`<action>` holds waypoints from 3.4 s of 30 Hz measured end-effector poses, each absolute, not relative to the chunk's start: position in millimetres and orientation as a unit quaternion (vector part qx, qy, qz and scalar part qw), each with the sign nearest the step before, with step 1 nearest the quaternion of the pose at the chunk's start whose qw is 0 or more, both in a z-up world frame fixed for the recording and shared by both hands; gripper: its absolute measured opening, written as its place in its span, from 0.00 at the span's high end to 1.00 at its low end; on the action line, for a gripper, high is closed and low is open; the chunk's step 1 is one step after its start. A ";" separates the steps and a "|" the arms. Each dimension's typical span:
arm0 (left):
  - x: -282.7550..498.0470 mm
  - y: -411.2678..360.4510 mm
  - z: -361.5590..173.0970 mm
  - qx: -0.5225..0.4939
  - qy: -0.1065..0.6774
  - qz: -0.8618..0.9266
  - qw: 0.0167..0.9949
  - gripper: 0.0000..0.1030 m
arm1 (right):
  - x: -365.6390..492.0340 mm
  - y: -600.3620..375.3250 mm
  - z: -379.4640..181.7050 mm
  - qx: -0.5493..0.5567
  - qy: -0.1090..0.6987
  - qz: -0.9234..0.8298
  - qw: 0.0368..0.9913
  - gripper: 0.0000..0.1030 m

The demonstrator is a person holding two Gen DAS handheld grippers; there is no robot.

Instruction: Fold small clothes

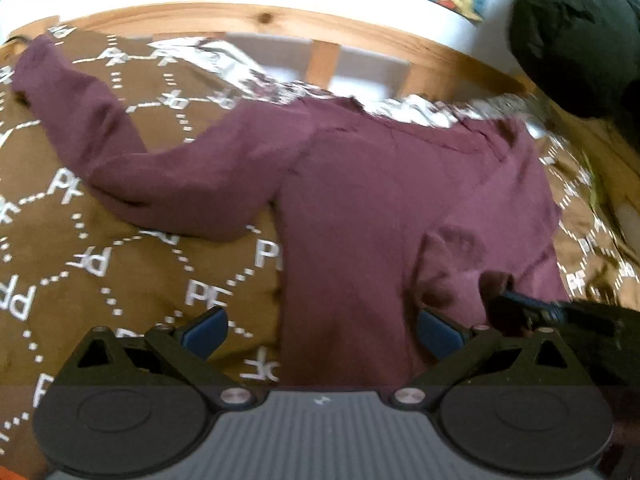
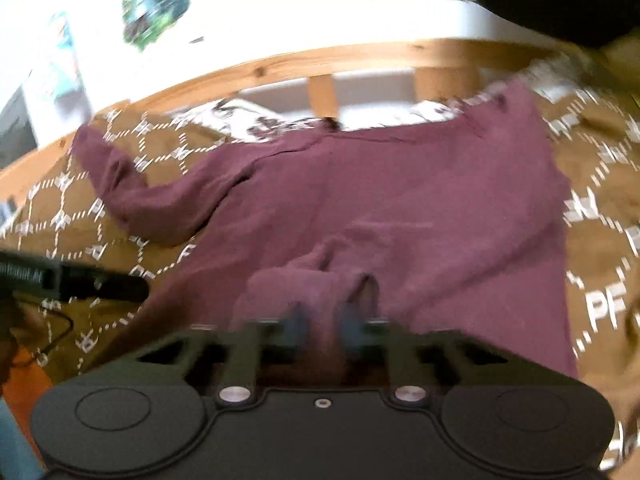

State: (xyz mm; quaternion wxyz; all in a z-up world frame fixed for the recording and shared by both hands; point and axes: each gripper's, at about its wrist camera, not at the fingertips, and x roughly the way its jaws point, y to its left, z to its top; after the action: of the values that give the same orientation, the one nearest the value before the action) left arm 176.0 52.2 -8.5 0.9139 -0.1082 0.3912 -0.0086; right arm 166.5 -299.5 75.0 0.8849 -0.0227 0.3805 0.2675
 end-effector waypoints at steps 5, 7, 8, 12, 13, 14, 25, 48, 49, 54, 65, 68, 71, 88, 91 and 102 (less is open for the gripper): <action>177.1 72.6 -5.1 -0.127 0.383 0.040 0.914 0.00 | 139.0 -266.2 95.1 -0.092 0.308 0.356 0.878 0.99; 176.8 80.4 -3.2 -0.132 0.377 0.054 0.915 0.00 | 121.8 -250.7 106.4 -0.117 0.288 0.399 0.863 0.99; 176.7 83.4 -1.9 -0.135 0.374 0.060 0.916 0.00 | 115.2 -243.4 109.3 -0.127 0.285 0.419 0.853 0.98; 177.5 94.6 3.9 -0.152 0.361 0.079 0.917 0.00 | 89.6 -217.2 108.2 -0.165 0.287 0.490 0.807 0.66; 177.1 96.5 5.4 -0.153 0.359 0.082 0.917 0.00 | 85.8 -214.8 107.7 -0.166 0.286 0.500 0.800 0.54; 177.3 98.6 6.7 -0.153 0.357 0.085 0.918 0.00 | 83.5 -213.3 107.6 -0.164 0.285 0.508 0.796 0.49; 174.5 75.0 -3.3 -0.134 0.382 0.007 0.914 0.00 | 107.3 -277.7 112.7 -0.126 0.301 0.402 0.856 0.27; 177.9 40.9 -36.3 -0.106 0.444 -0.011 0.890 0.01 | 237.0 -328.1 26.1 -0.549 0.184 0.109 0.808 0.33; 178.1 41.2 -36.2 -0.107 0.444 -0.013 0.890 0.01 | 237.5 -327.1 24.3 -0.559 0.172 0.115 0.803 0.37; 179.2 40.2 -36.4 -0.106 0.444 -0.011 0.889 0.01 | 245.6 -326.1 25.2 -0.556 0.198 0.150 0.793 0.80; 190.1 22.9 -49.2 -0.066 0.462 -0.007 0.884 0.01 | 263.7 -366.3 67.5 -0.362 0.254 0.058 0.895 0.94; 188.1 16.8 -51.7 -0.049 0.457 -0.010 0.888 0.01 | 260.0 -365.3 53.0 -0.380 0.265 0.067 0.884 0.93; 185.9 17.2 -51.5 -0.050 0.456 -0.010 0.888 0.01 | 256.6 -363.4 49.8 -0.379 0.265 0.067 0.884 0.92; 181.7 88.9 24.0 -0.086 0.308 0.126 0.939 0.00 | 160.8 -375.9 88.2 -0.205 0.278 0.114 0.932 0.10; 191.8 114.6 42.1 -0.038 0.271 0.190 0.943 0.00 | 141.3 -366.8 91.2 -0.175 0.274 0.148 0.934 0.03; 256.7 216.7 54.6 0.060 0.267 0.241 0.931 0.02 | 126.4 -357.8 80.2 -0.137 0.265 0.190 0.935 0.01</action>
State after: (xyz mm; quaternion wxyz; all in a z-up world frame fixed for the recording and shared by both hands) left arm 256.7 216.7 54.6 0.9312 0.0603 0.2668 0.2410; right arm 126.4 -357.8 80.2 0.9352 -0.1365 0.2654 0.1903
